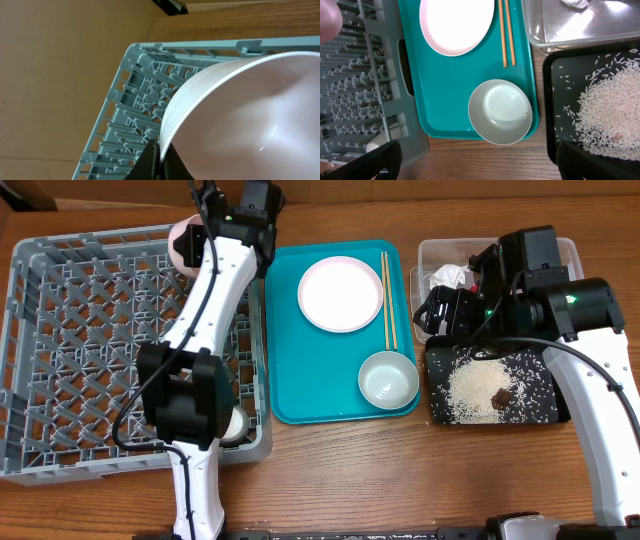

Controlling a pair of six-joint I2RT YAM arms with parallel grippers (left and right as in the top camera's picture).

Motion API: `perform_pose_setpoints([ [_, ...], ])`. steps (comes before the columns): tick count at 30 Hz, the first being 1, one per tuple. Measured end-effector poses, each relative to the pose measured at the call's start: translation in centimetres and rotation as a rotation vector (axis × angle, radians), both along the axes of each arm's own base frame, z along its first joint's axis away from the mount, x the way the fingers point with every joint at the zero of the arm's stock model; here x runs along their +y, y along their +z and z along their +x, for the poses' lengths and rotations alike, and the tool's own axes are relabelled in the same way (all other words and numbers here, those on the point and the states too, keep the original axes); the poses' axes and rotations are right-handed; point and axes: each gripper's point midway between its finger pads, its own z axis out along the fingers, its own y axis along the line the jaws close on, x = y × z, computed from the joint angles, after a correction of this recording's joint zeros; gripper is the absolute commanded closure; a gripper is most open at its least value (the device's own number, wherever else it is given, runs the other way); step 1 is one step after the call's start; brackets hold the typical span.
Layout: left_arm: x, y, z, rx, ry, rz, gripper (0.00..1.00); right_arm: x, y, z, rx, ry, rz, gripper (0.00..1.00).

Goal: Sort waste into correct bins and load items into the dishwasher
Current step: 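Carry the pink bowl to the rack's back edge and set it down, then release the pink bowl and swing the left gripper back to the tray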

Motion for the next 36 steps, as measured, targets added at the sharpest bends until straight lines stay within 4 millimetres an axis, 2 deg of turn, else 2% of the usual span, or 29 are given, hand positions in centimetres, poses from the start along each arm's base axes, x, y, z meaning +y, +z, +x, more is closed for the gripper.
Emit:
perform_pose_setpoints([
  [16,0.0,0.8,1.3,0.011,-0.022,0.101,0.96,0.0,0.0,0.0,0.0,0.0,0.0,0.0],
  [19,0.0,0.4,1.6,0.046,-0.032,0.13,0.96,0.0,0.0,0.0,0.0,0.0,0.0,0.0],
  [24,0.3,-1.6,1.7,0.126,-0.014,0.215,0.96,0.0,0.0,0.0,0.0,0.0,0.0,0.0],
  [33,-0.4,-1.3,1.6,0.146,-0.026,0.251,0.96,0.0,0.0,0.0,0.0,0.0,0.0,0.0],
  [36,-1.2,-1.5,1.7,0.15,-0.045,0.246,0.92,0.0,0.0,0.0,0.0,0.0,0.0,0.0],
])
